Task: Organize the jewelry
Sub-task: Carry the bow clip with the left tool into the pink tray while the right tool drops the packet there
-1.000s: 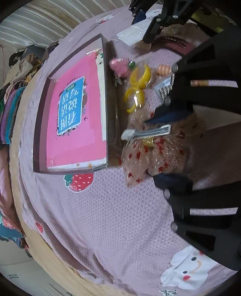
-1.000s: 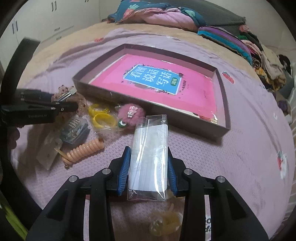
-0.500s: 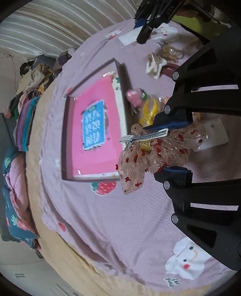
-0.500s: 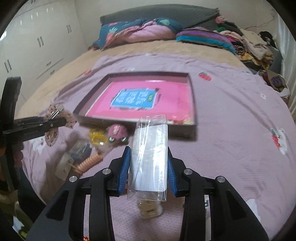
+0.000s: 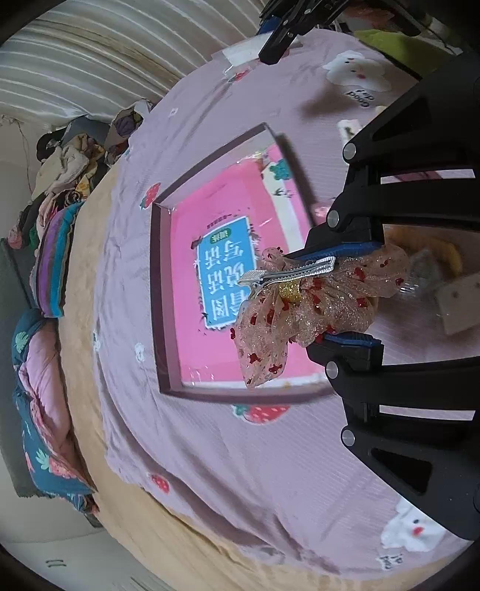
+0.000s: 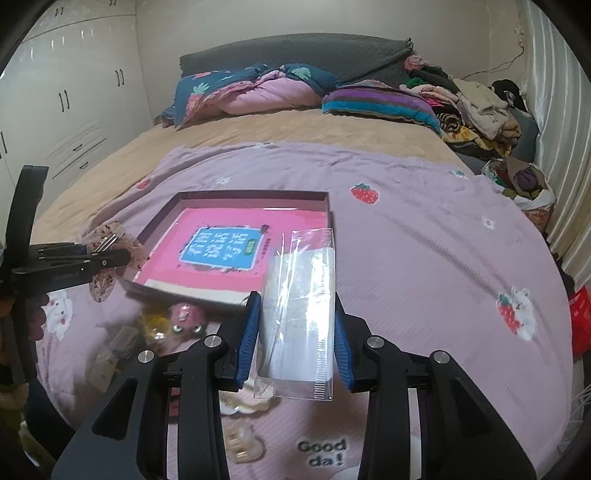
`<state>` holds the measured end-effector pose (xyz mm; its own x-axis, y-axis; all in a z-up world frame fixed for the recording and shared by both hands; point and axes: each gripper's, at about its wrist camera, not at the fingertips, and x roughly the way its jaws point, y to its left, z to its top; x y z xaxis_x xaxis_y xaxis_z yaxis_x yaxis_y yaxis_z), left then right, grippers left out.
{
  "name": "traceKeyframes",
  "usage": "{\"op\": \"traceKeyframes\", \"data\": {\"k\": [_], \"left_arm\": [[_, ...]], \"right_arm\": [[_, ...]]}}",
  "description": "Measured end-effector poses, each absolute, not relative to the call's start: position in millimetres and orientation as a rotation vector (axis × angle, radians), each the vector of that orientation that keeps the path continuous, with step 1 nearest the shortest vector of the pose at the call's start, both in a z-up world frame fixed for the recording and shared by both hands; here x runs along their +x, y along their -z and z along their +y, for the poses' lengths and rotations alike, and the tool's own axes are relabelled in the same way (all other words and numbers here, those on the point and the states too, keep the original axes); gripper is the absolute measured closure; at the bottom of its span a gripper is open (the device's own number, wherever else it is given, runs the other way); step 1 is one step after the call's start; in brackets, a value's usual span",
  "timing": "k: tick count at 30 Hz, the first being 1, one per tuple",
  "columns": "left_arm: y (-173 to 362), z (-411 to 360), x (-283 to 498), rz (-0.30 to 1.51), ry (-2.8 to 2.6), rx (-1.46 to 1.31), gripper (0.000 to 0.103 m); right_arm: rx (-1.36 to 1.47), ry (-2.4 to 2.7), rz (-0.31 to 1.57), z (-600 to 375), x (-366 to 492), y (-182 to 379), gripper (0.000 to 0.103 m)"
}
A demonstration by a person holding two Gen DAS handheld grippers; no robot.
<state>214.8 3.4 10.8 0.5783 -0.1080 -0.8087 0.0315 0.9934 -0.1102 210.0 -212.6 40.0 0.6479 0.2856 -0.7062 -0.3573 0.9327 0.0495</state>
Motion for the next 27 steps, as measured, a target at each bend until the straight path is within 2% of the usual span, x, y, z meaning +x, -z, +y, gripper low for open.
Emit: {"op": "traceKeyframes", "data": {"k": [17,27], "left_arm": [[27.0,10.6,283.9,1.023,0.038,-0.097,0.079],[48.3,24.9,294.3,1.038,-0.012,-0.089,0.075]], "right_arm": [[-0.149,-0.390,0.820,-185.6,274.9,-21.6,0.068],[-0.155,-0.461,0.917,-140.4,319.1,18.9,0.068]]}}
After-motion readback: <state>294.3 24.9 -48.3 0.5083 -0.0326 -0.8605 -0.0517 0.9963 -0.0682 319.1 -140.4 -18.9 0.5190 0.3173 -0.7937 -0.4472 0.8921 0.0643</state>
